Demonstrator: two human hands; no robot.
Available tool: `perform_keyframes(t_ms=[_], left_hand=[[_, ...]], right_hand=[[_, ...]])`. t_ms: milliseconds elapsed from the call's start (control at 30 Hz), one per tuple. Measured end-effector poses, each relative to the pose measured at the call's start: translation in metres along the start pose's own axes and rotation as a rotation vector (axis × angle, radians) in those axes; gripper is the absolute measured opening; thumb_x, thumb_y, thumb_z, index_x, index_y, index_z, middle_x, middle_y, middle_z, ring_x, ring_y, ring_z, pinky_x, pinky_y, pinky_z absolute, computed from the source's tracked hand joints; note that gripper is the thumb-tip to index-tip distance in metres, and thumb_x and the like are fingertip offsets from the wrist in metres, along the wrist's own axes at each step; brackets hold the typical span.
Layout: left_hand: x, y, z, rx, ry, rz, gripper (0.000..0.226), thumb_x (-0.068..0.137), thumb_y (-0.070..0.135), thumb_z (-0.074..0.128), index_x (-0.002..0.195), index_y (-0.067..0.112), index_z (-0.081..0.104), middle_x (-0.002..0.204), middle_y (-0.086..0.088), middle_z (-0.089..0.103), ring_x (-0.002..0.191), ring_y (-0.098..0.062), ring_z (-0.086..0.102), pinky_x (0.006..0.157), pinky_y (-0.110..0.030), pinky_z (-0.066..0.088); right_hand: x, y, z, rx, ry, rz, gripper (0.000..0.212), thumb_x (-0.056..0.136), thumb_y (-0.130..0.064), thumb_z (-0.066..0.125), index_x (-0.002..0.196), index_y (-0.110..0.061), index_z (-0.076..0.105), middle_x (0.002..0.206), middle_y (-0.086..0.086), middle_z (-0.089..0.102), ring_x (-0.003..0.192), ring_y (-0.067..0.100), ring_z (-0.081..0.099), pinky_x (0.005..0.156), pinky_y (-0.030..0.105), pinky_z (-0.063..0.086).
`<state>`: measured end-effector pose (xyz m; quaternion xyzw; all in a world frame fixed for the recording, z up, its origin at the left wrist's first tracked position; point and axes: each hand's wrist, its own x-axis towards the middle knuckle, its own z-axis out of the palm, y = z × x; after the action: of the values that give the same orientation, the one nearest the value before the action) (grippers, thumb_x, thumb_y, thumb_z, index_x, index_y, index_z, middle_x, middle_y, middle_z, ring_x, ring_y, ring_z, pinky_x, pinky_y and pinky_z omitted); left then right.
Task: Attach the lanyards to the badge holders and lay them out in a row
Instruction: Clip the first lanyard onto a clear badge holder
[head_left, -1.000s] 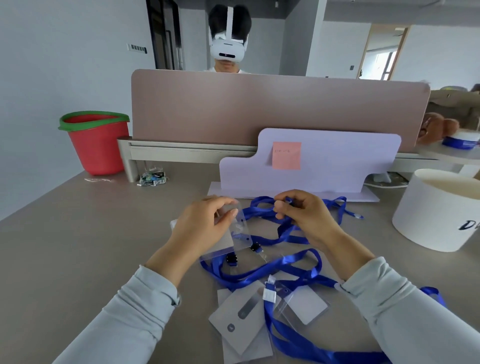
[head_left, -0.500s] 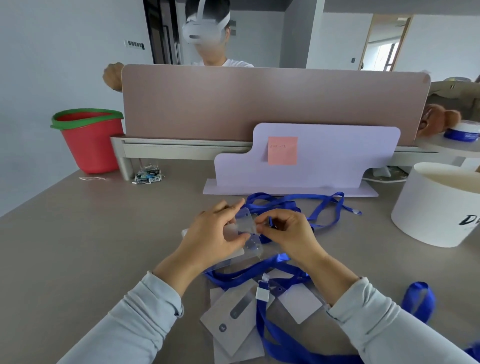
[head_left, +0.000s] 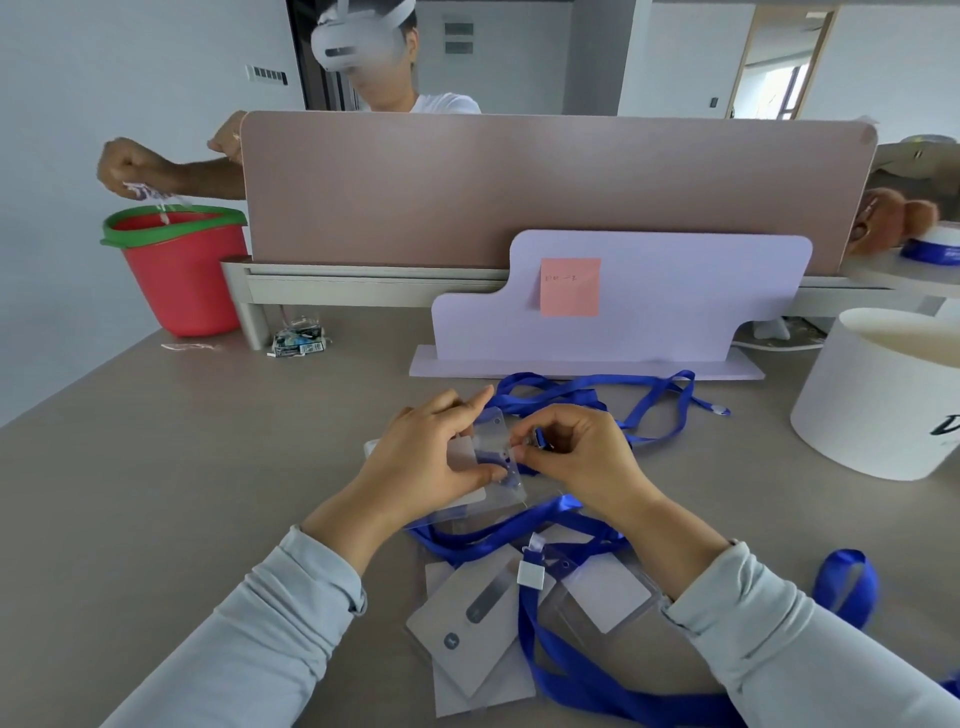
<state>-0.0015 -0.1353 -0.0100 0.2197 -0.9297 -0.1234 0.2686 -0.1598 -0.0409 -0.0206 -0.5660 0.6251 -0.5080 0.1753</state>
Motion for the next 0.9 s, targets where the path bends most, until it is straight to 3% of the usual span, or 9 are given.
perform_keyframes(t_ms=[167,467,600,767,900], left_hand=[[0.000,-0.002,0.001,-0.010,-0.008,0.011,0.080,0.079,0.042,0.066,0.143,0.024,0.022,0.093,0.011,0.040,0.086,-0.005,0.040,0.084,-0.021,0.033],[0.001,-0.007,0.001,0.031,0.035,0.021,0.069,0.085,0.040,0.058,0.143,0.020,0.027,0.098,0.008,0.046,0.094,-0.011,0.052,0.088,-0.026,0.033],[0.002,-0.008,0.001,0.085,0.081,0.013,0.066,0.083,0.042,0.060,0.140,0.019,0.036,0.092,0.011,0.044,0.078,-0.004,0.043,0.081,-0.025,0.033],[0.002,-0.011,0.000,0.114,0.149,-0.001,0.064,0.076,0.042,0.068,0.132,0.016,0.050,0.081,0.010,0.046,0.068,-0.010,0.049,0.074,-0.028,0.036],[0.003,-0.010,-0.002,0.158,0.162,0.006,0.061,0.072,0.044,0.072,0.125,0.016,0.058,0.074,0.012,0.043,0.059,-0.008,0.042,0.068,-0.028,0.036]], right_hand=[[-0.001,-0.001,-0.001,0.067,-0.019,0.032,0.020,0.077,-0.006,0.072,0.079,-0.025,0.067,0.081,-0.006,0.071,0.070,0.007,0.065,0.070,0.015,0.054],[-0.001,-0.004,-0.002,0.093,-0.095,0.043,0.024,0.080,-0.006,0.068,0.086,-0.029,0.068,0.089,-0.011,0.070,0.082,0.003,0.066,0.080,0.016,0.053],[-0.002,-0.005,-0.003,0.143,-0.116,0.060,0.029,0.081,-0.001,0.065,0.092,-0.028,0.067,0.093,-0.008,0.072,0.088,0.008,0.068,0.083,0.021,0.055],[-0.002,-0.006,-0.004,0.174,-0.127,0.086,0.030,0.081,0.000,0.065,0.094,-0.026,0.064,0.091,-0.006,0.073,0.083,0.022,0.066,0.082,0.030,0.056],[-0.003,-0.010,-0.002,0.136,-0.132,0.054,0.024,0.078,-0.007,0.071,0.091,-0.027,0.064,0.085,-0.007,0.072,0.060,-0.002,0.057,0.066,0.015,0.049]])
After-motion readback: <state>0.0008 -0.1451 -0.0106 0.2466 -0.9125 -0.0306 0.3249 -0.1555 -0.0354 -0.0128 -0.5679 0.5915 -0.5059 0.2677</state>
